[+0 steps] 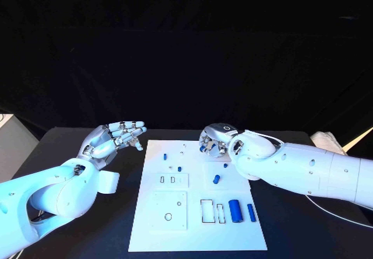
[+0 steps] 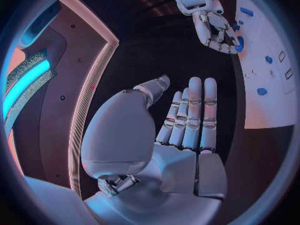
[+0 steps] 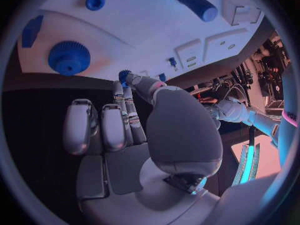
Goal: Assemble the parts on the task board
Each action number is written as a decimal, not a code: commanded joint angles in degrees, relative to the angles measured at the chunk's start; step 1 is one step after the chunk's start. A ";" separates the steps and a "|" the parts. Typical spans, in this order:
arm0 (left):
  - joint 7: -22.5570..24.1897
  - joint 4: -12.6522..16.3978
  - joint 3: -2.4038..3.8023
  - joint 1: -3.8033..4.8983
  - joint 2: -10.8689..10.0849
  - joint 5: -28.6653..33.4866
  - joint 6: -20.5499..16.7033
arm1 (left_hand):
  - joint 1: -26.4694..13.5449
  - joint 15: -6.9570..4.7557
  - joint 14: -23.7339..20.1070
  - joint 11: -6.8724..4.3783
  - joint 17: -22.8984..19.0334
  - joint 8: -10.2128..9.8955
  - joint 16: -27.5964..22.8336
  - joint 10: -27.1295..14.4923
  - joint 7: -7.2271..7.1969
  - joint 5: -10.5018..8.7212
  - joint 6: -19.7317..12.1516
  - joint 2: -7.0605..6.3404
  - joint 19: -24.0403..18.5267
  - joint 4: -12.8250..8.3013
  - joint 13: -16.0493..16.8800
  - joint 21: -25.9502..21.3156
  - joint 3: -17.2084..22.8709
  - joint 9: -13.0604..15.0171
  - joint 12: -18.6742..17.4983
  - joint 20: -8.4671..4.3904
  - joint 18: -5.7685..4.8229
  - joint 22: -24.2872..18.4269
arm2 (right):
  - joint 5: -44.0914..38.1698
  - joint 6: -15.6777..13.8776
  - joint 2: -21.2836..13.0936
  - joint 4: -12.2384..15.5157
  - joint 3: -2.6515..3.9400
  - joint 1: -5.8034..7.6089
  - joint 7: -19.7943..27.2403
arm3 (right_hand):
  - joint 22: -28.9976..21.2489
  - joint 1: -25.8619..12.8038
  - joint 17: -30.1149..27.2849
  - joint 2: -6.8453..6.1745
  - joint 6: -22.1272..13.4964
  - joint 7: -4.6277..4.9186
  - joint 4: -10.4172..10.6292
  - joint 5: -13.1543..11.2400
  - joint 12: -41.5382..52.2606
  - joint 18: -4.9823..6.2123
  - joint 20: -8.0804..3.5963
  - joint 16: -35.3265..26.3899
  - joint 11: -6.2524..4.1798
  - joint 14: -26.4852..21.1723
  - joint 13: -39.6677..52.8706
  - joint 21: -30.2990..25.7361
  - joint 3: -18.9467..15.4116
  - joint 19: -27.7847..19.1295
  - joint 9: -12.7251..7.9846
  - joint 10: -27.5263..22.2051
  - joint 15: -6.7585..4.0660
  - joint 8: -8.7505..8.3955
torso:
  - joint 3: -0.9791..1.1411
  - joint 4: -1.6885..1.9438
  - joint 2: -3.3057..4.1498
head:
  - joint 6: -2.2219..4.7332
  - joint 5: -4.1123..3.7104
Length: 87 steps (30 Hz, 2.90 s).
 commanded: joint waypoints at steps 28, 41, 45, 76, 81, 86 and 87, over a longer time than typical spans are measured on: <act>0.21 0.62 0.06 0.99 0.26 0.28 0.70 | -0.08 0.03 -0.49 -0.06 -0.14 -0.26 0.39 -0.37 0.14 -0.28 -0.21 0.35 -0.40 -0.06 0.00 0.50 0.46 0.07 -0.02 -0.04 1.19 0.18 | -2.96 -5.74 10.27 -8.91 0.22 -0.36 -1.45 | 0.17 -0.26 0.04 0.11 0.27 0.15 -0.10 0.53 -0.19 -1.09 -0.22 0.41 0.09 1.46 0.06 0.43 0.28 0.26 0.21 0.31 -0.23 0.32 | -0.35 0.67 1.01 | 0.42 0.32; 0.13 0.75 0.06 1.31 0.15 0.28 0.71 | -0.08 0.03 -0.49 -0.06 -0.14 -0.26 0.39 -0.37 0.14 -0.28 -0.21 0.35 -0.40 -0.06 0.00 0.50 0.46 0.07 -0.02 -0.04 1.19 0.18 | -3.68 -5.36 11.99 -11.67 0.22 -1.13 -1.49 | 0.21 -0.28 0.08 0.11 0.22 0.18 -0.11 0.56 -0.23 -1.09 -0.21 0.45 0.11 1.46 0.05 0.45 0.33 0.27 0.25 0.28 -0.21 0.31 | -0.41 0.65 1.04 | 0.23 0.42; 0.09 0.75 0.06 1.36 0.12 0.28 0.74 | -0.08 0.03 -0.49 -0.06 -0.14 -0.26 0.39 -0.37 0.14 -0.28 -0.21 0.35 -0.40 -0.06 0.00 0.50 0.46 0.07 -0.02 -0.04 1.19 0.18 | -4.35 -5.49 12.15 -12.41 0.21 -1.17 -1.57 | 0.22 -0.29 0.07 0.11 0.21 0.18 -0.11 0.58 -0.24 -1.10 -0.21 0.46 0.12 1.46 0.05 0.46 0.34 0.27 0.27 0.28 -0.21 0.31 | -0.42 0.65 1.05 | 0.23 0.42; -0.16 0.81 0.05 1.61 0.14 0.28 0.82 | -0.11 0.06 -0.61 -0.04 -0.21 -0.26 0.41 -0.39 0.14 -0.31 -0.21 0.34 -0.59 -0.07 0.01 0.67 0.48 0.11 0.01 0.00 1.19 0.29 | -4.20 -4.16 13.54 -13.72 0.22 -1.44 -1.10 | 0.21 -0.51 0.06 0.01 0.16 0.21 -0.04 0.52 -0.32 -1.09 -0.18 0.50 0.17 1.46 0.04 0.43 0.34 0.22 0.42 0.29 -0.17 0.33 | -0.45 0.56 1.17 | -0.53 0.72; -0.16 0.81 0.05 1.62 0.14 0.28 0.81 | -0.11 0.06 -0.61 -0.04 -0.21 -0.26 0.41 -0.39 0.14 -0.31 -0.21 0.34 -0.59 -0.07 0.01 0.67 0.48 0.11 0.01 0.00 1.19 0.29 | -4.14 -3.46 13.71 -14.14 0.22 -1.45 -1.33 | -0.38 -0.97 -0.05 -0.38 -0.38 0.33 0.08 -0.02 -0.73 -0.95 -0.08 0.52 0.34 1.38 -0.07 -0.07 0.35 -0.17 0.61 -0.18 -0.03 0.11 | -0.47 0.59 1.15 | -0.61 0.64; -0.16 0.80 0.05 1.64 0.11 0.28 0.79 | -0.11 0.06 -0.61 -0.04 -0.21 -0.26 0.41 -0.39 0.14 -0.31 -0.21 0.34 -0.59 -0.07 0.01 0.67 0.48 0.11 0.01 0.00 1.19 0.29 | -4.20 -3.25 13.78 -14.41 0.21 -1.45 -1.67 | -1.05 -1.21 -0.43 -0.72 -1.14 0.63 0.13 -0.24 -1.30 -0.81 0.09 0.36 0.64 1.21 -0.28 -0.65 0.57 -0.61 0.70 -0.98 0.20 -0.27 | -0.46 0.66 1.21 | -0.67 0.59; -0.17 0.80 0.05 1.64 0.10 0.28 0.79 | -0.11 0.06 -0.61 -0.04 -0.21 -0.26 0.41 -0.39 0.14 -0.31 -0.21 0.34 -0.59 -0.07 0.01 0.67 0.48 0.11 0.01 0.00 1.19 0.29 | -4.23 -3.26 13.76 -14.41 0.21 -1.45 -1.71 | -1.17 -1.22 -0.56 -0.73 -1.22 0.66 0.12 -0.25 -1.35 -0.78 0.11 0.29 0.67 1.18 -0.30 -0.74 0.62 -0.68 0.72 -1.05 0.22 -0.31 | -0.46 0.66 1.21 | -0.67 0.59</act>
